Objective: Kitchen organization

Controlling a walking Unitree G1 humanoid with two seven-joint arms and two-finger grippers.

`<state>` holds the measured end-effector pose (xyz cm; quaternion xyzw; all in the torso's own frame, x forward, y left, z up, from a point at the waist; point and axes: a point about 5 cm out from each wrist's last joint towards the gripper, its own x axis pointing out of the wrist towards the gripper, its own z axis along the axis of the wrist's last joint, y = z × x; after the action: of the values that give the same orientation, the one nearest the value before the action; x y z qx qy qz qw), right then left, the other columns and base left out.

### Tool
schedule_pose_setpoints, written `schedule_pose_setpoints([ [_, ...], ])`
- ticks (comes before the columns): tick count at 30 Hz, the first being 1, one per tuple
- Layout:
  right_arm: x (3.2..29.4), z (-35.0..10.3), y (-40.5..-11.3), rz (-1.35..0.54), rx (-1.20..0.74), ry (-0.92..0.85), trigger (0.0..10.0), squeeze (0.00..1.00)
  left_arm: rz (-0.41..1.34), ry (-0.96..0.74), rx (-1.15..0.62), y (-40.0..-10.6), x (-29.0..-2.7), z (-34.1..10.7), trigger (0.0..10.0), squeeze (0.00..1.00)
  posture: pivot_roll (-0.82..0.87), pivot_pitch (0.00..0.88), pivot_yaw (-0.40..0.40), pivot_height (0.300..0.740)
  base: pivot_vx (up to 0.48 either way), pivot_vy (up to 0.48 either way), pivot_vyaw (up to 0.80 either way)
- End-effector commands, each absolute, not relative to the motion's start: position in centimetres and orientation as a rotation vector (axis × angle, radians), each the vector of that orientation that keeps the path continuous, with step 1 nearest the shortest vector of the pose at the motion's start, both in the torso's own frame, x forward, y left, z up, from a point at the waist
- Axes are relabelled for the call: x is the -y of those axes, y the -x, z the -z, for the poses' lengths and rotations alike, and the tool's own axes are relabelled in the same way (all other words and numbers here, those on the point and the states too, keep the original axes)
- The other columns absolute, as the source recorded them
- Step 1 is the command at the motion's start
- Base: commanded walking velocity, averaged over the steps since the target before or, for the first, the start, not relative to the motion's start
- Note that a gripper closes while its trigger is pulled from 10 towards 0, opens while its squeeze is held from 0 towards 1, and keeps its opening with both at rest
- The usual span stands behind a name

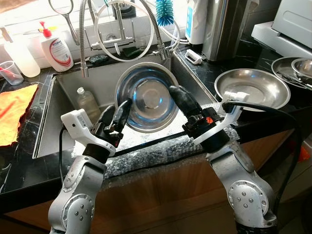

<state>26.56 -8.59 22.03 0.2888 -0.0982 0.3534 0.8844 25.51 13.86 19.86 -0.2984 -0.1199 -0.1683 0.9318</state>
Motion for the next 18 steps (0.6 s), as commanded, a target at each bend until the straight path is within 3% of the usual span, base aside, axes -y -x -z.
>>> schedule_pose_setpoints([
  [1, 8.10, -22.73, -26.05, -0.775, 0.228, -0.590, 10.0, 0.00, 0.341, 0.572, 0.259, -25.22, -13.98, -20.21, 0.0, 0.00, -0.15, 0.056, 0.093, 0.740, 0.000, 0.000, 0.00],
  [18, 7.86, -22.69, -25.98, -0.782, 0.223, -0.574, 10.0, 0.00, 0.365, 0.566, 0.252, -25.14, -13.77, -20.18, 0.0, 0.00, -0.14, 0.064, 0.095, 0.740, 0.000, 0.000, 0.00],
])
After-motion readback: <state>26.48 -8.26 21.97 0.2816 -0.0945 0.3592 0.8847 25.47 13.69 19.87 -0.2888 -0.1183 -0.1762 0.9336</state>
